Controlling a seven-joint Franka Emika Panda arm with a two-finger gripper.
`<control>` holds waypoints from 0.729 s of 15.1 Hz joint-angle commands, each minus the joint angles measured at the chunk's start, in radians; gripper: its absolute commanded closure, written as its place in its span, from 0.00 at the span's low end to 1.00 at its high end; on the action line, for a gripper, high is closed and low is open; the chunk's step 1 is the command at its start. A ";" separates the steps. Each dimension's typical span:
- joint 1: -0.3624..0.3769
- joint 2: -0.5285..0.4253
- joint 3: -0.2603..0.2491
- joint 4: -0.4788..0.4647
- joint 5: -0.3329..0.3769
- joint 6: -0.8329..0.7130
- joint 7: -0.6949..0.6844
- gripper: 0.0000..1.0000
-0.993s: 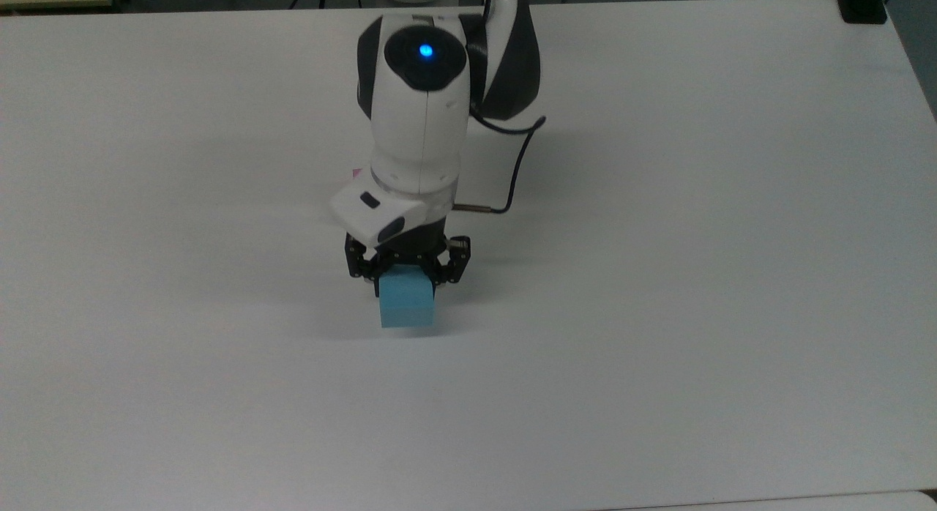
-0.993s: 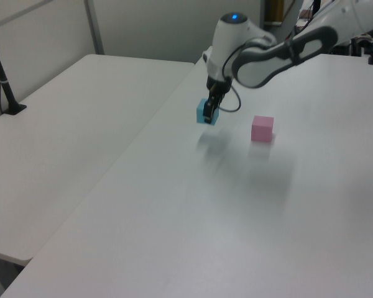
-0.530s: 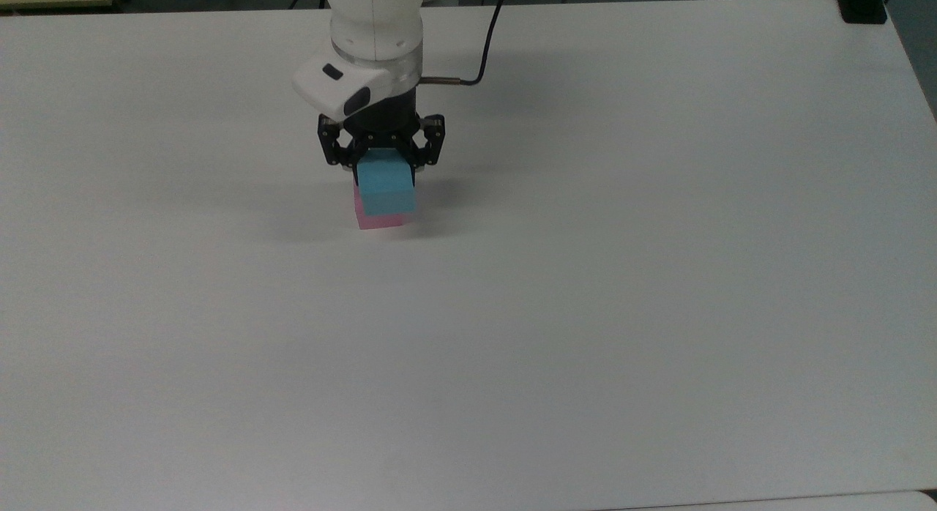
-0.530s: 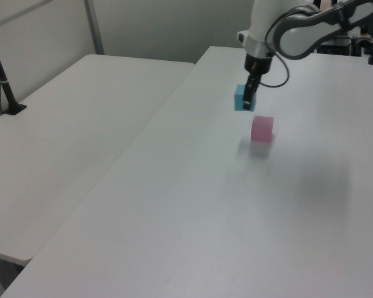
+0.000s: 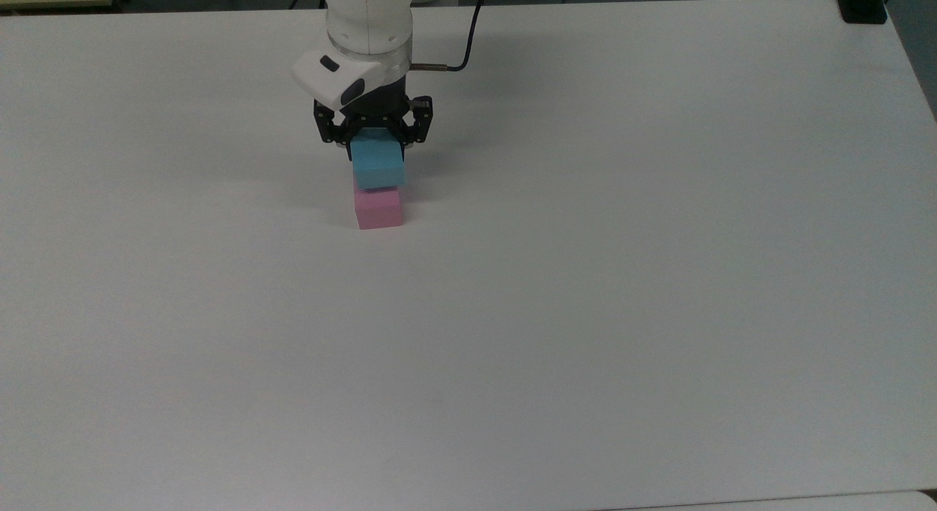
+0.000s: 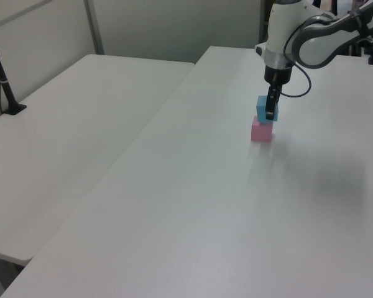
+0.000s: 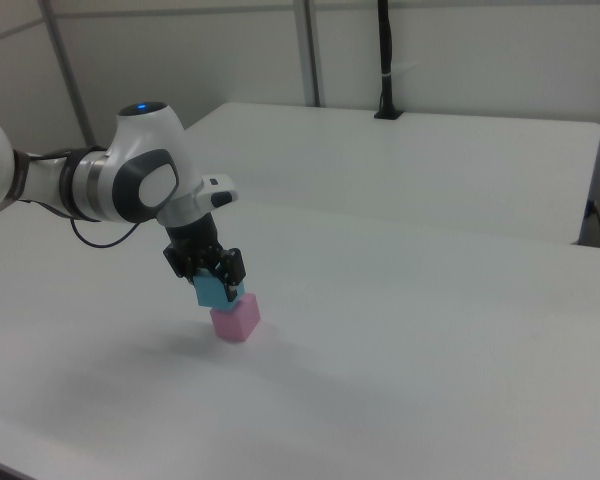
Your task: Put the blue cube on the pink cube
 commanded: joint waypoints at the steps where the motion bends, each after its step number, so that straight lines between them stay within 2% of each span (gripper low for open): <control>1: -0.003 0.005 -0.003 -0.014 -0.013 0.038 0.013 0.86; 5: -0.002 0.040 -0.002 -0.011 -0.016 0.087 0.074 0.86; 6: -0.002 0.048 -0.003 -0.011 -0.023 0.092 0.079 0.82; 7: -0.002 0.052 -0.002 -0.009 -0.028 0.092 0.079 0.64; 8: -0.003 0.055 -0.002 -0.008 -0.030 0.092 0.080 0.27; 9: -0.003 0.055 -0.002 -0.008 -0.030 0.090 0.083 0.00; 11: -0.008 0.045 -0.005 0.001 -0.030 0.075 0.096 0.00</control>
